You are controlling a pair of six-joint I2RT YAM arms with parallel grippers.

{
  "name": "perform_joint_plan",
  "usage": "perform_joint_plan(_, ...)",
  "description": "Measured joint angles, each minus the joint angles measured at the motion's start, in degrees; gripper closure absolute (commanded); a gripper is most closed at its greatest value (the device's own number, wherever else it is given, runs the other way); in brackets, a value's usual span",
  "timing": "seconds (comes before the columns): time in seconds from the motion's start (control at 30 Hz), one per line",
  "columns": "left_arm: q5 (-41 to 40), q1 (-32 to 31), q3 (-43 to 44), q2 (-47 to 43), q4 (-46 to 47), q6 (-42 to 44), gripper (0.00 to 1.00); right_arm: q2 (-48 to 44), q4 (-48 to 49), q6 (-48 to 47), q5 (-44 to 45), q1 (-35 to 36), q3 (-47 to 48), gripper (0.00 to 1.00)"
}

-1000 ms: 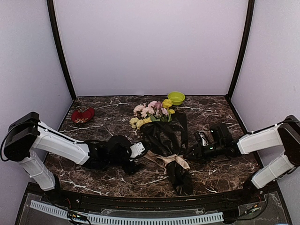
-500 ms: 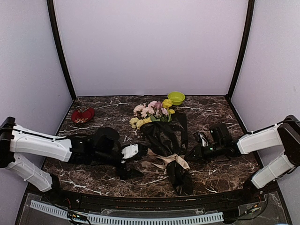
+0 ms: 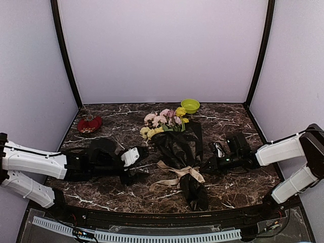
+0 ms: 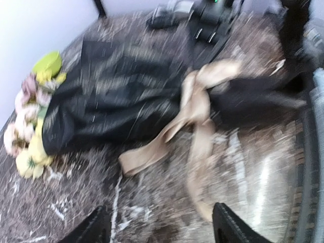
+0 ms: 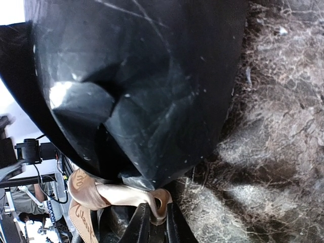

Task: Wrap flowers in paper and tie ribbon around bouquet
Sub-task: Adjust the left side of the ribbon on the folded bouquet, then adjust the ribbon on the folded bouquet.

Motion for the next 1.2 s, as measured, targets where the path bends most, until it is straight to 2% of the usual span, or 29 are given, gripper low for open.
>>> perform_joint_plan(0.1, -4.6, 1.4, 3.7, 10.0, -0.3, 1.0, 0.22, 0.1, 0.0, -0.1, 0.0, 0.2, 0.3, 0.83)
perform_joint_plan(0.17, -4.9, 3.3, 7.6, 16.5, -1.4, 0.0, 0.22, 0.1, -0.1, -0.1, 0.0, 0.3, 0.3, 0.83)
perform_joint_plan(0.27, -2.9, 6.2, 13.3, 23.4, -1.3, -1.6, 0.15, 0.2, -0.1, -0.1, 0.0, 0.3, 0.4, 0.82)
perform_joint_plan(0.53, 1.3, 5.9, 14.7, 30.9, 3.1, 1.6, 0.16, 0.2, -0.2, -0.2, -0.5, 0.6, 0.6, 0.98)
perform_joint_plan(0.67, 1.4, 5.8, 16.6, 34.9, 3.1, 3.4, 0.23, 0.2, -0.4, -0.3, -0.6, 0.6, 0.6, 1.0)
perform_joint_plan(0.93, -2.8, 4.7, 18.0, 37.3, 8.0, 5.9, 0.3, 0.2, -0.7, -0.5, -0.6, 0.6, 0.6, 1.0)
perform_joint_plan(0.97, -3.0, 4.6, 18.0, 37.4, 8.7, 6.1, 0.34, 0.2, -0.8, -0.6, -0.6, 0.6, 0.6, 1.0)
perform_joint_plan(1.03, -3.4, 4.3, 18.2, 38.0, 9.3, 6.6, 0.49, 0.2, -1.1, -0.7, -0.6, 0.6, 0.8, 1.0)
perform_joint_plan(1.13, -4.1, 4.0, 18.6, 39.5, 9.6, 6.9, 0.84, 0.2, -1.7, -1.0, -0.6, 0.6, 1.1, 1.0)
perform_joint_plan(1.2, -4.6, 4.0, 18.7, 40.0, 9.5, 7.0, 1.0, 0.2, -1.9, -1.4, -0.6, 0.6, 1.2, 1.0)
